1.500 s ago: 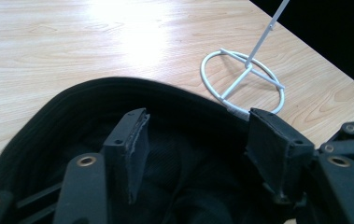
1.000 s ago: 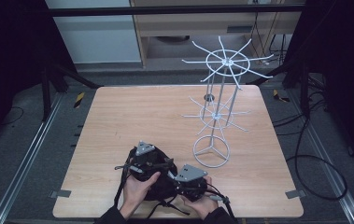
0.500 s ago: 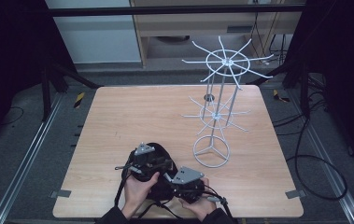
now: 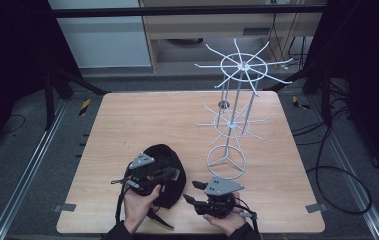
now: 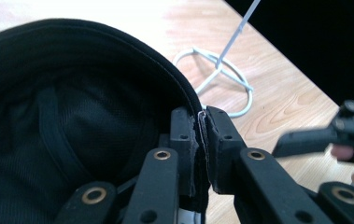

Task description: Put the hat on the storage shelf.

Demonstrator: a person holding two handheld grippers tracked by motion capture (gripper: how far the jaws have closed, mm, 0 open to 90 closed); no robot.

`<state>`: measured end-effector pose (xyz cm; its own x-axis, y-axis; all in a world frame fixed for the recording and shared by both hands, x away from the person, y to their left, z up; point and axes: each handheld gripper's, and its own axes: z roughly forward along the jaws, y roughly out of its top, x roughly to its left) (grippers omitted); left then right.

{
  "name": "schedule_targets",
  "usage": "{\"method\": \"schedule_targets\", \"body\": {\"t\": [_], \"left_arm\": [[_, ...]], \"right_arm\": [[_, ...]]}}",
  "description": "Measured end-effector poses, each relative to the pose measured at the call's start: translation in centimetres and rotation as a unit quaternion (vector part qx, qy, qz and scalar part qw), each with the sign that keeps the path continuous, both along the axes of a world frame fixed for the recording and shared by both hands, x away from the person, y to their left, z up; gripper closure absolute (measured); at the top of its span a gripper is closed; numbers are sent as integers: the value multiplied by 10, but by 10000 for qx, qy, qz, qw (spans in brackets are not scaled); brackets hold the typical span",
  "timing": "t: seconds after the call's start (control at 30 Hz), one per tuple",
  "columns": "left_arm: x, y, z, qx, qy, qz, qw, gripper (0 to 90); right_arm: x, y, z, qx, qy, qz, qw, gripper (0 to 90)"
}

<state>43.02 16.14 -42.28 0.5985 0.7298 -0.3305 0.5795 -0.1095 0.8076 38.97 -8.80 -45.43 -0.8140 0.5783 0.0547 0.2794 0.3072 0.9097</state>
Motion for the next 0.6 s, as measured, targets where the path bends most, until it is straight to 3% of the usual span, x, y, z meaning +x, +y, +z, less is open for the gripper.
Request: {"method": "schedule_targets", "body": {"t": [0.07, 0.17, 0.4, 0.6], "left_arm": [[-1, 2, 3, -33, -54, 7, 10000, 817], [-7, 7, 13, -107, -294, -102, 9995, 817], [-17, 3, 23, -226, -523, -314, 9979, 818], [-28, -3, 36, -415, -767, -653, 9940, 819]], "right_arm": [[4, -7, 0, 91, 42, -135, 9999, 476], [8, -10, -4, 141, 159, -236, 9995, 469], [13, -3, -7, 189, 184, -201, 9995, 440], [20, 7, -8, 489, 279, -92, 9984, 453]]}}
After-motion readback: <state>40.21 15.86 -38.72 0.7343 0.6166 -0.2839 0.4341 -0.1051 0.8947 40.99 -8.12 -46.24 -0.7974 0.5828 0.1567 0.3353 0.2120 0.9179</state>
